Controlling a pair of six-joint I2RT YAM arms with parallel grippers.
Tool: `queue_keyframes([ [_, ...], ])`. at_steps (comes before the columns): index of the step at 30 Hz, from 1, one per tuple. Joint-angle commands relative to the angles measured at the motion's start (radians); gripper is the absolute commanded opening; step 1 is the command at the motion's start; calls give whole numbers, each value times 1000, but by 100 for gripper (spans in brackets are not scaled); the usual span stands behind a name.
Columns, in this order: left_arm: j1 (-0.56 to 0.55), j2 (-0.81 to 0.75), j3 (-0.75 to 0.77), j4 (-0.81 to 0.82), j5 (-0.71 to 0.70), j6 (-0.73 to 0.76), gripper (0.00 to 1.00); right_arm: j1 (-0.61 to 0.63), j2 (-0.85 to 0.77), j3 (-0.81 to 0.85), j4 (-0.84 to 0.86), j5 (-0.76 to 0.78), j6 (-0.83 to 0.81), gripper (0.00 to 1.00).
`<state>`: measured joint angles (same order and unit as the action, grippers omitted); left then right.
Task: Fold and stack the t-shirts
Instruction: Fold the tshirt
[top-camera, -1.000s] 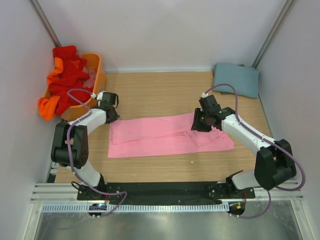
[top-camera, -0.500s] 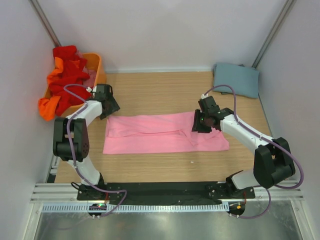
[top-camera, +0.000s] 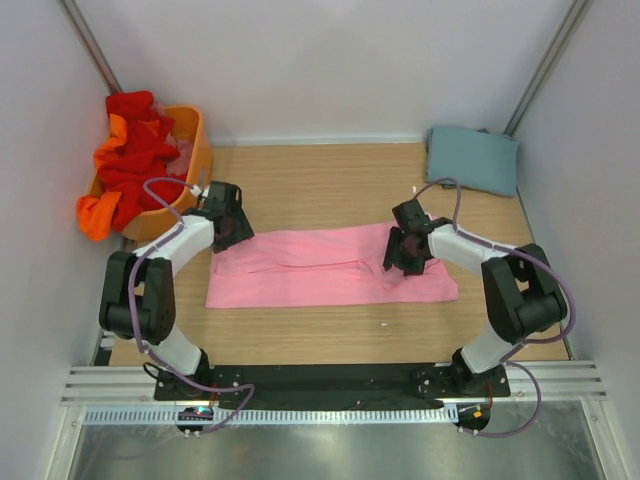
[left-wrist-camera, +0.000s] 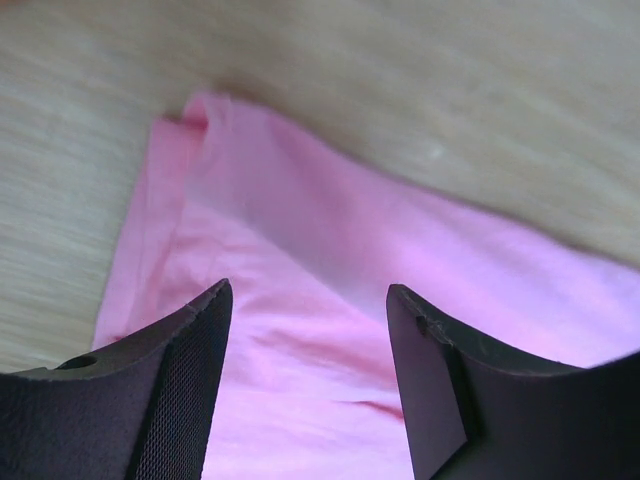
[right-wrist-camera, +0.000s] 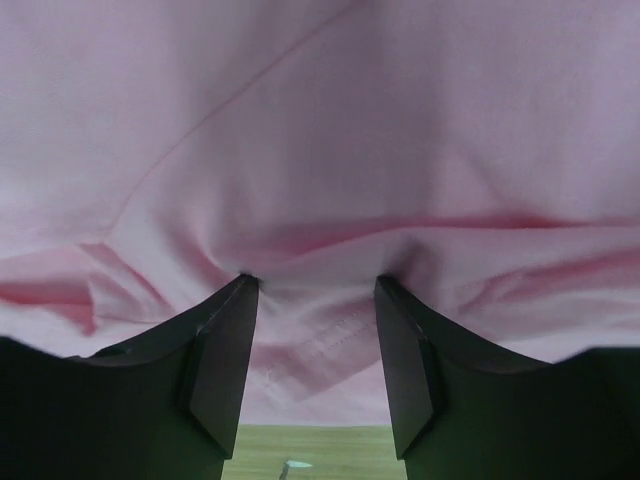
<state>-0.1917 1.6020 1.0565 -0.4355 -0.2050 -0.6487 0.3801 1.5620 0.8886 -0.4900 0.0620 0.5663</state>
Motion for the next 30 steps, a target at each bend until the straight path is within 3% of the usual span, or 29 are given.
queue_keyframes([
  [1, -12, 39, -67, 1, 64, -29, 64, -12, 107, 62, 65, 24, 38, 57],
  [5, -23, 101, -111, 3, 153, -51, 62, -20, 266, 197, 48, 36, 24, 59],
  [8, -41, 96, -161, 7, 199, -77, 61, -21, 421, 387, -30, 26, -6, 59],
  [12, -113, 27, -278, 3, 265, -118, 60, -20, 653, 788, -163, -16, -68, 60],
  [14, -178, -54, -329, -9, 285, -193, 60, -18, 810, 959, -255, -48, -89, 60],
  [15, -205, -88, -386, -15, 295, -230, 60, -17, 858, 1134, -278, -110, -104, 60],
  [18, -395, -253, -492, -11, 302, -493, 63, -4, 1030, 1443, -300, -238, -175, 61],
  [19, -531, -331, -501, 0, 286, -555, 65, -3, 1058, 1498, -267, -279, -202, 63],
  [21, -705, -387, -485, 7, 267, -704, 66, -1, 1098, 1575, -217, -387, -210, 66],
  [24, -858, -442, -357, -3, 213, -741, 69, 6, 1066, 1544, -66, -479, -221, 73],
  [28, -922, -430, -126, -234, 98, -646, 72, 19, 931, 1495, -87, -435, -275, 78],
  [30, -920, -427, -43, -299, -8, -556, 74, 19, 832, 1377, -76, -397, -287, 78],
])
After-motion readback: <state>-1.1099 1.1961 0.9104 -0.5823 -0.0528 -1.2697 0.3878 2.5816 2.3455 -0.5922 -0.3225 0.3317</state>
